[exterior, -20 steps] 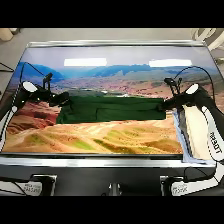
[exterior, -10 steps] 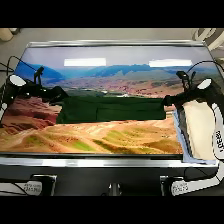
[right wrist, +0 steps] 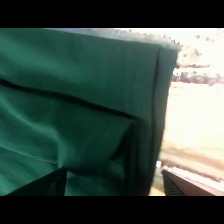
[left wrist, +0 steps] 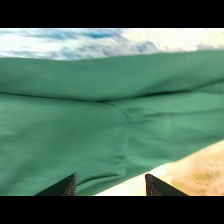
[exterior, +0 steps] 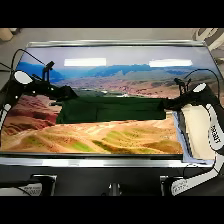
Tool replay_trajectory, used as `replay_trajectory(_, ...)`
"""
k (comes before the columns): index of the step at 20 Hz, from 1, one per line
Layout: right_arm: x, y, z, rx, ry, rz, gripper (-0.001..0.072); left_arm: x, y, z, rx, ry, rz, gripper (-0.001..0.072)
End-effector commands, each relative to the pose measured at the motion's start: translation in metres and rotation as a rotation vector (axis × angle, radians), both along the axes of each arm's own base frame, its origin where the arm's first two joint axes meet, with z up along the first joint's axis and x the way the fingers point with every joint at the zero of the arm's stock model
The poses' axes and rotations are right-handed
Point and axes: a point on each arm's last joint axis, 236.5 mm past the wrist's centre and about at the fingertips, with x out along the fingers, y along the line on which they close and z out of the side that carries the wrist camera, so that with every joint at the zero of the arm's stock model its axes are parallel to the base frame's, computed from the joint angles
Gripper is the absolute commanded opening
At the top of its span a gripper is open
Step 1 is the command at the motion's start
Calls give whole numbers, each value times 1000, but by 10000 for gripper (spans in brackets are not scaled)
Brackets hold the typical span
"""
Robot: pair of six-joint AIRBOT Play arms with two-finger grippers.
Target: Fold the shirts.
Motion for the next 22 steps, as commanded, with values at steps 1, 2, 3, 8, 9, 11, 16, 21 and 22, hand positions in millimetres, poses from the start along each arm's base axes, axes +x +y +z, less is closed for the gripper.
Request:
replay_trajectory(1, -3, 24, -5, 15, 27, 38, 553, -8, -20, 2, 1, -5, -50, 515)
replay_trajectory(2, -4, 26, -6, 9, 27, 47, 363, -8, -21, 2, 1, -4, -52, 515)
replay_trajectory(3, -5, 27, -6, 10, 32, 48, 217, -9, -22, 2, 1, -4, -55, 515)
replay_trajectory(8, 0, 33, 30, 20, -47, 66, 22, -9, -30, -9, -9, 35, -44, 100)
replay_trajectory(9, 4, 37, 52, 35, -97, 68, 21, -7, -40, -13, -27, 43, -32, 28)
replay_trajectory(11, 7, 52, 104, 78, -218, 94, 19, 0, -80, -22, -103, 50, -13, 28)
replay_trajectory(16, -47, 92, 223, 90, -387, 215, 19, -15, -202, -69, -253, 133, 14, 29)
replay_trajectory(21, -107, 129, 292, 106, -475, 270, 21, -45, -306, -88, -449, 242, 152, 28)
replay_trajectory(22, -113, 128, 301, 103, -490, 249, 21, -47, -316, -89, -468, 243, 185, 28)
